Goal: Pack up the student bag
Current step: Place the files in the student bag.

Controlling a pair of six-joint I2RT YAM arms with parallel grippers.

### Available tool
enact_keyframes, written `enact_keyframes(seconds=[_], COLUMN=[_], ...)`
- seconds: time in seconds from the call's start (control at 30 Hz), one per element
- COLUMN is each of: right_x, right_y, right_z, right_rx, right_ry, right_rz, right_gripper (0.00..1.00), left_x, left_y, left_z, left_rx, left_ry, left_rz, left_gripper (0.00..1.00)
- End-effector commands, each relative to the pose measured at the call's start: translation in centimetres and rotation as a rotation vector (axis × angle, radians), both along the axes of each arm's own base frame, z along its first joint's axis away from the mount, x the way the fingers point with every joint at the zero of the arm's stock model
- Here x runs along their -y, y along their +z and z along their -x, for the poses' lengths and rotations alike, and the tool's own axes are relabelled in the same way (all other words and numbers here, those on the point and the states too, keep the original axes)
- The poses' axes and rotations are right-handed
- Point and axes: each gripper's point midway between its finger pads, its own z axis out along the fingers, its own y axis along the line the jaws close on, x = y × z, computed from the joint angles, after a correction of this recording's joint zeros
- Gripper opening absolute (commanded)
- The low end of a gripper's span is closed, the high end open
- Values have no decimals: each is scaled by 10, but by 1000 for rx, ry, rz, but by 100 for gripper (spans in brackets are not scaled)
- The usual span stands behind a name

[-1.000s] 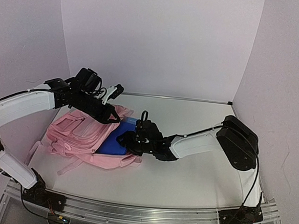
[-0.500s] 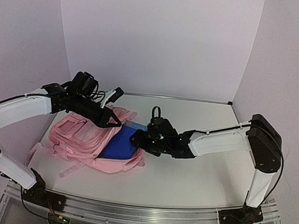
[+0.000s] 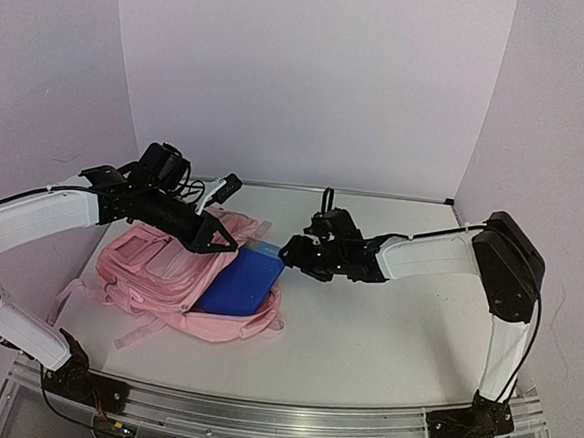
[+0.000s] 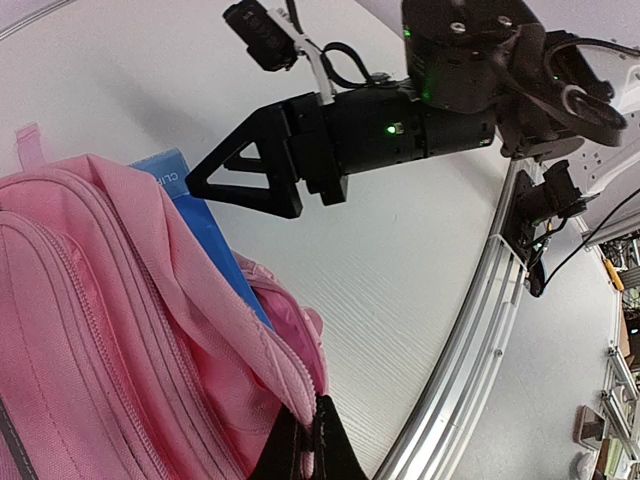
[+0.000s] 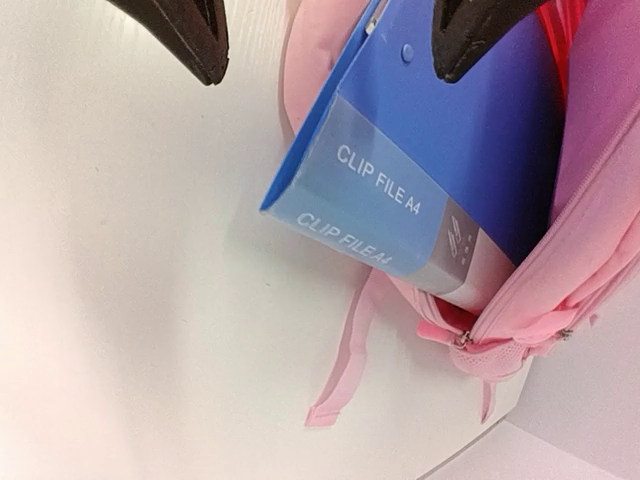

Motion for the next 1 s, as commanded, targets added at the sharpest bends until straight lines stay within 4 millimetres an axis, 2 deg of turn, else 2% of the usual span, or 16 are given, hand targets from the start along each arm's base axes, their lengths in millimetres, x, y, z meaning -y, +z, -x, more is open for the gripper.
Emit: enact_keyframes(seconds=[0.0,0.07,0.2,0.27,0.33,0.4,0.53,0.67,0.97], right_x=[-37,-50,-70,-84,-102,-122,-150,-164,-201], right_y=[-5,-4,10,22,31,33,21,15,-5], right_z=[-4,-4,1,11,29,44,66,76,121], right_rx=[-2,-8,1,7,7,-1,-40,-72,-140], right_ry=[134,174,238,276,326,367,406,431,531], right_rz=[-69,-101,-217,-278,-330,-356,-388,-439,-459], right_gripper=[64,57,25,9,0,0,0,0,0], left_x=[17,18,19,20,22,25,30,34,39], left_y=[71,70,65,62,60,58,49,41,32], left_z=[9,9,7,5,4,2,0,-3,-4], left_rx=[181,182,177,172,167,159,133,113,82], left_ry=[-110,-114,-118,-119,-124,-130,-147,-158,-172], left_rz=[208,206,195,188,187,185,177,171,168], left_gripper=[0,0,0,0,0,0,0,0,0])
